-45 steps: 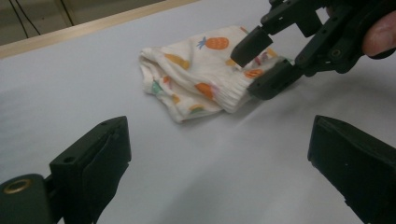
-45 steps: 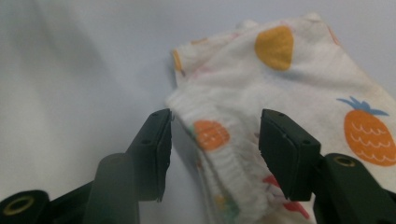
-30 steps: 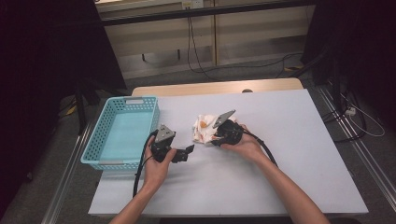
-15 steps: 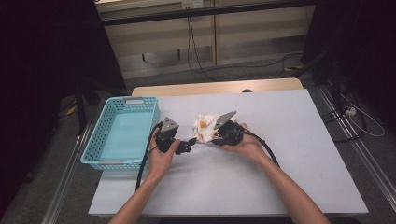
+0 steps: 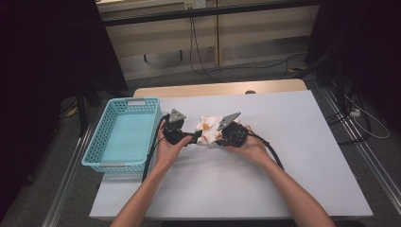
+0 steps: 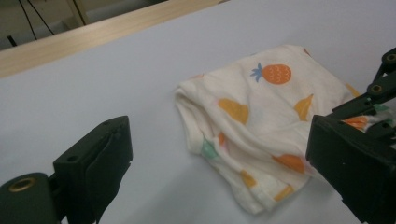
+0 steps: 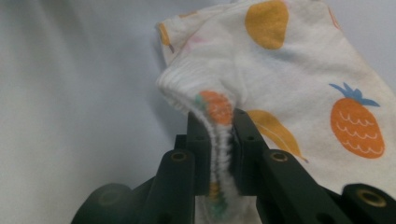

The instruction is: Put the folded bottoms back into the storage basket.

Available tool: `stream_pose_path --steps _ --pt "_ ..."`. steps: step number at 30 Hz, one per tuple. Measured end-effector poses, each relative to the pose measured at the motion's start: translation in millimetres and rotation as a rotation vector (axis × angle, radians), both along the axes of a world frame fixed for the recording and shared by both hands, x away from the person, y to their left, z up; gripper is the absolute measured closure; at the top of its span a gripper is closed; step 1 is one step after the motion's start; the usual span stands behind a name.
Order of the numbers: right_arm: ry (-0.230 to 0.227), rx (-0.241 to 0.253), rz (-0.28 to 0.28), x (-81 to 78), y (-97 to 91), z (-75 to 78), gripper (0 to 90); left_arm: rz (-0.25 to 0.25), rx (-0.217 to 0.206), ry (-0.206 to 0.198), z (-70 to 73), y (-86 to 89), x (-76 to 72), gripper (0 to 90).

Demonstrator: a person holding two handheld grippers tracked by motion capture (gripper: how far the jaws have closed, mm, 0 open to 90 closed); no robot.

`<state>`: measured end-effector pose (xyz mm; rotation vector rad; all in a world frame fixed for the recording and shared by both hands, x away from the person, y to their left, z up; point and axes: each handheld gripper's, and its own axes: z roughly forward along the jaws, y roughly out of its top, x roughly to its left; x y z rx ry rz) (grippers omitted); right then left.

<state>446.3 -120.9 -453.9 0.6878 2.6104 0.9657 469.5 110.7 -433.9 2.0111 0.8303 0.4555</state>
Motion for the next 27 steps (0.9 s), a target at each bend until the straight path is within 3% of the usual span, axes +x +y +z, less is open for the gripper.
stream_pose_path --steps 3,10,15,16,23,24,26,27 --pt "0.002 0.005 0.001 -1.5 -1.0 0.8 80.3 0.019 -0.022 0.006 -1.6 -4.6 8.2 7.3" --pt "0.004 0.015 0.011 -8.1 -4.9 4.1 80.3 0.042 0.060 -0.001 -6.1 -17.1 26.4 12.2" --pt "-0.003 0.017 0.019 -13.6 -5.5 4.4 80.4 0.058 0.058 0.056 -14.4 -21.6 40.3 19.5" --pt "-0.002 0.017 0.021 -14.4 -6.1 3.9 80.4 0.064 0.019 0.079 -16.6 -23.2 45.3 23.5" --pt "0.003 0.020 0.019 -14.2 -6.2 2.9 80.3 0.063 -0.002 0.126 -23.2 -28.4 60.5 45.3" --pt "0.004 0.019 0.019 -14.0 -6.2 2.9 80.4 0.064 -0.004 0.128 -24.2 -30.0 61.6 44.4" --pt "0.007 0.022 0.017 -14.1 -5.9 2.6 80.3 0.068 0.053 0.106 -25.5 -32.6 62.7 41.6" --pt "0.006 0.022 0.019 -13.9 -6.0 2.5 80.3 0.061 0.042 0.116 -26.8 -32.9 64.0 40.7"
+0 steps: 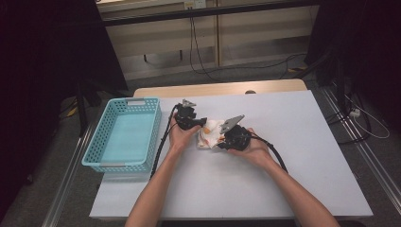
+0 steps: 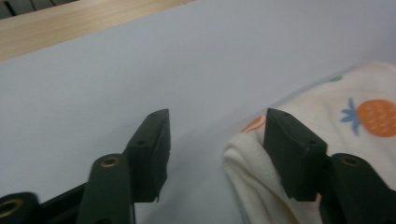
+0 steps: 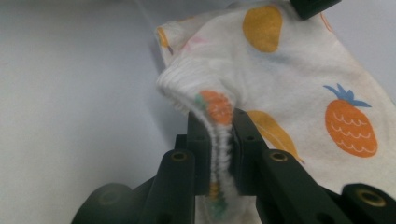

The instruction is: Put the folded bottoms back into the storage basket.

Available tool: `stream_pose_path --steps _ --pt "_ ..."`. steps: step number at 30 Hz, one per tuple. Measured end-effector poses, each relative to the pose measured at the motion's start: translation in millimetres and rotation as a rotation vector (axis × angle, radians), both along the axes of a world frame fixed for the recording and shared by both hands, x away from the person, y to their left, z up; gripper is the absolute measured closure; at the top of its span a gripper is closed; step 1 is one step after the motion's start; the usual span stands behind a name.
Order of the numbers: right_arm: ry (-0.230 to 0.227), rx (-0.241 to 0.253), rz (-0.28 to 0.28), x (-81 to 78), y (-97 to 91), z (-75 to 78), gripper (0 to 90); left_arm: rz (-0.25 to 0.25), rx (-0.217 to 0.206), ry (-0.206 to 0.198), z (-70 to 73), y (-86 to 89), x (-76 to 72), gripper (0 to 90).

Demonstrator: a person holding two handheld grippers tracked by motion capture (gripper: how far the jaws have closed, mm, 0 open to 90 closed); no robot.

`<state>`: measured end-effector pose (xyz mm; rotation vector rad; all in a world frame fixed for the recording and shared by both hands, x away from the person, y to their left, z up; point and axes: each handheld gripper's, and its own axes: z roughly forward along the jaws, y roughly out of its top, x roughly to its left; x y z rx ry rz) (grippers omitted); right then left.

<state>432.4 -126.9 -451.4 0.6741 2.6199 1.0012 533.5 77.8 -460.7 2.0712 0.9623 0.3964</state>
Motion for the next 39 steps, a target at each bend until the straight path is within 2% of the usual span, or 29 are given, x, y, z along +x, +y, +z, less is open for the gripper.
stream_pose_path --steps 2,6,7,9,11,12,15,18,19,23,27,34,39 --pt "0.000 0.000 0.003 0.2 0.1 -0.5 80.3 -0.007 0.009 0.020 -1.9 -0.4 1.6 46.3" --pt "0.001 -0.001 0.001 0.1 0.1 -1.1 80.3 -0.024 -0.030 0.054 -5.6 -1.8 2.2 51.9" --pt "0.000 -0.001 0.001 0.0 0.1 -1.4 80.3 -0.031 -0.041 0.059 -7.1 -3.1 2.1 55.7" --pt "0.003 -0.003 -0.002 -0.2 0.4 -2.2 80.3 -0.017 -0.035 0.058 -7.0 -5.2 1.0 56.3" --pt "0.001 -0.003 0.001 0.4 0.3 -2.3 80.3 -0.020 -0.015 0.045 -6.9 -7.2 -0.1 57.1" --pt "0.001 -0.003 0.001 0.4 0.3 -2.3 80.3 -0.023 -0.019 0.047 -7.0 -7.7 -0.6 57.1" --pt "0.005 0.005 -0.006 0.6 0.5 -2.6 80.2 -0.036 -0.036 0.066 -7.1 -6.8 -1.8 66.8" --pt "0.011 0.008 -0.010 1.1 1.2 -3.0 80.2 -0.028 -0.061 0.096 -6.7 -7.2 -2.2 71.4" --pt "0.010 0.007 -0.008 1.5 1.3 -2.9 80.2 -0.032 -0.068 0.101 -6.7 -8.3 -2.6 77.0" --pt "0.000 0.010 -0.014 0.5 0.9 -2.0 80.3 -0.042 -0.057 0.080 -6.2 -8.7 -3.9 80.2" --pt "-0.016 0.015 -0.017 0.2 2.1 -0.5 80.3 -0.035 -0.067 0.080 -5.2 -8.2 -4.7 80.7" --pt "-0.021 0.030 -0.024 -0.8 1.8 -0.7 80.3 -0.030 -0.123 0.056 4.7 -3.2 -7.0 80.7" --pt "-0.023 0.042 -0.026 -3.2 4.4 -0.1 80.3 -0.029 -0.121 0.043 9.7 -0.2 -9.7 80.8"
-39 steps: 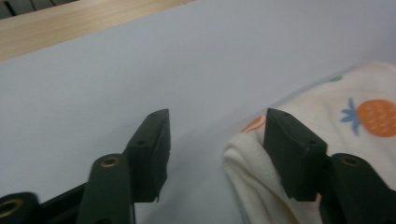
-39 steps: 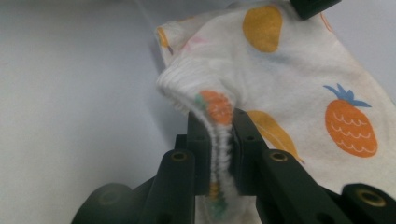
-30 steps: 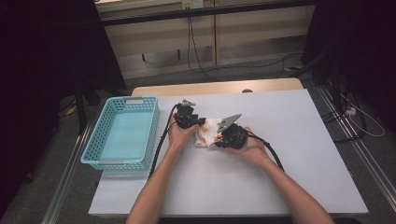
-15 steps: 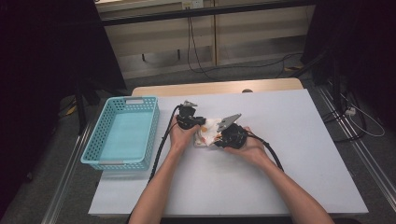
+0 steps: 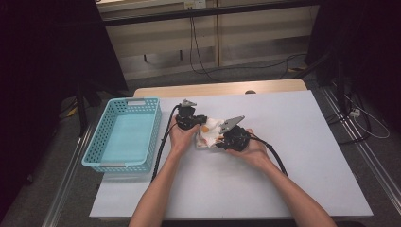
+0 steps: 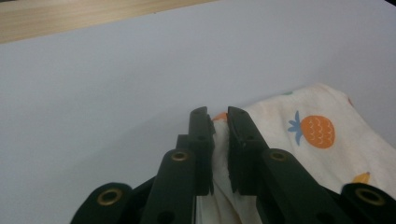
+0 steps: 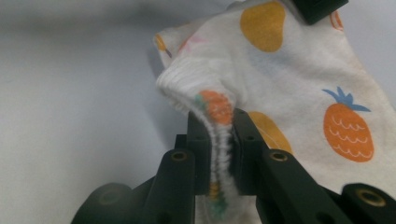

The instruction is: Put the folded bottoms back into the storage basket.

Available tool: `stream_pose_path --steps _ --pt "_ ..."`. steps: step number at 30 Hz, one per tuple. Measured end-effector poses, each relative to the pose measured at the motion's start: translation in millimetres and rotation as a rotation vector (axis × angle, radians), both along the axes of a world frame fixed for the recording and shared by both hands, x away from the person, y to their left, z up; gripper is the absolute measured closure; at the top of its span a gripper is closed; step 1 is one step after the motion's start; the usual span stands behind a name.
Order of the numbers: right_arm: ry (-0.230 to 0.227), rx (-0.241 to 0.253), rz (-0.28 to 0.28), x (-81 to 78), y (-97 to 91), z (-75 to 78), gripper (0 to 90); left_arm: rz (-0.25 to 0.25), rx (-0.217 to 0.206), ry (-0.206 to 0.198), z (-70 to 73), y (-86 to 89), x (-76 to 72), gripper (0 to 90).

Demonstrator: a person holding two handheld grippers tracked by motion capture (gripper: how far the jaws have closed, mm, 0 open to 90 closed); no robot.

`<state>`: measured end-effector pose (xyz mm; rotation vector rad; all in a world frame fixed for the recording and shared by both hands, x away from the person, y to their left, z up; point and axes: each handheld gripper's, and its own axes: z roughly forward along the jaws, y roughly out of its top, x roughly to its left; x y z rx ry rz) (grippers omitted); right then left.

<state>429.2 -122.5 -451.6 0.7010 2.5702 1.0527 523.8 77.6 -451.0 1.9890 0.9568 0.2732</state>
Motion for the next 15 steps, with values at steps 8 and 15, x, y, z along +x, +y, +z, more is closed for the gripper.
stream_pose_path --steps 8,15 --pt "-0.005 0.027 0.010 -1.8 2.2 5.0 80.3 -0.011 -0.018 -0.012 3.7 8.5 -2.9 80.8" --pt "-0.004 0.043 0.011 -3.2 6.4 7.3 80.3 -0.013 -0.028 -0.033 14.1 14.3 -8.1 80.8"
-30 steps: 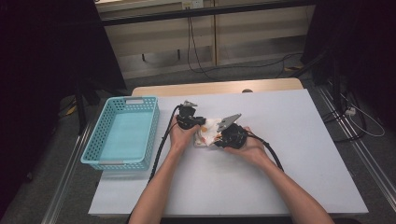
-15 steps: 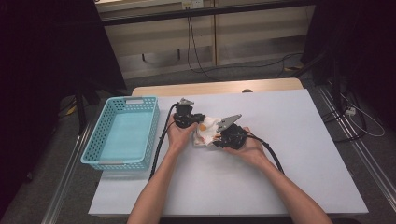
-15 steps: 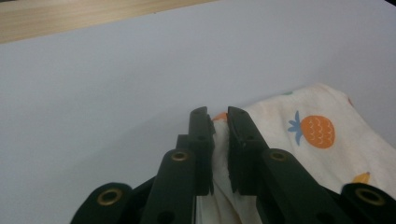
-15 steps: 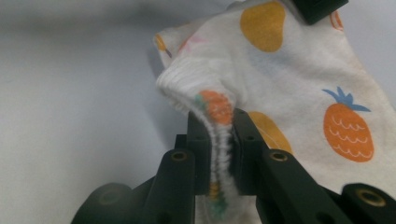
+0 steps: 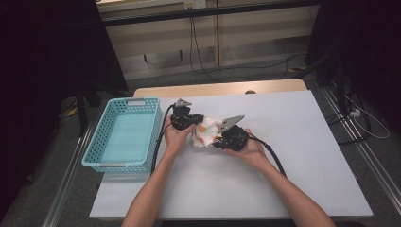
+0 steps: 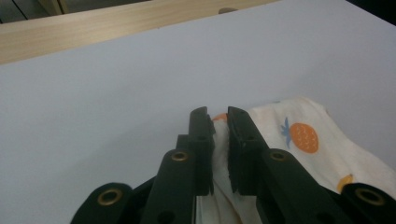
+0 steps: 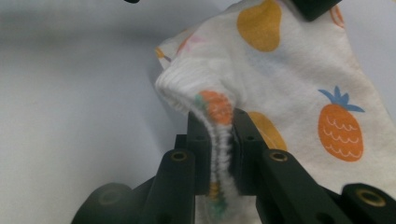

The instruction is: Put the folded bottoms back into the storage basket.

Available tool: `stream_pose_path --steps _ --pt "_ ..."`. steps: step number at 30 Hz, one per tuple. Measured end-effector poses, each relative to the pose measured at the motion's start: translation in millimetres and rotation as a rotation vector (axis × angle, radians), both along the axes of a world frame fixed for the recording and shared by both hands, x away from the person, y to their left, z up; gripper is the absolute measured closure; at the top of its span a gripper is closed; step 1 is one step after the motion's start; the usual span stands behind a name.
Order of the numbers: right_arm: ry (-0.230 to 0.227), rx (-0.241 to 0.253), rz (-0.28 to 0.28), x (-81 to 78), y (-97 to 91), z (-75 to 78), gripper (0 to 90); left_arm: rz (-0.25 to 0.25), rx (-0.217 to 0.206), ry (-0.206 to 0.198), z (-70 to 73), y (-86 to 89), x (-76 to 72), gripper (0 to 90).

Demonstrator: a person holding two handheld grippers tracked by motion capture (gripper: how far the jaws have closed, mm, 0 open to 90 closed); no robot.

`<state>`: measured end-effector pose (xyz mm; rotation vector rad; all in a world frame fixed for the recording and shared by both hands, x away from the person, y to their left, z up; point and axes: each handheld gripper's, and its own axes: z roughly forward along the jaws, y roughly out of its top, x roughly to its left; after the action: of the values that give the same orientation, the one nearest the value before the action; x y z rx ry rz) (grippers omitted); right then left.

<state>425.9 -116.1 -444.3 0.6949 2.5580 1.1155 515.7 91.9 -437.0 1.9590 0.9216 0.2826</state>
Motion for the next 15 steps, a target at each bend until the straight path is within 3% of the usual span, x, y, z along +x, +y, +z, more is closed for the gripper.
stream_pose_path --steps 15 --pt "-0.019 0.039 0.013 -5.2 6.8 9.7 80.3 0.016 -0.031 -0.047 13.6 8.6 -7.8 80.9"
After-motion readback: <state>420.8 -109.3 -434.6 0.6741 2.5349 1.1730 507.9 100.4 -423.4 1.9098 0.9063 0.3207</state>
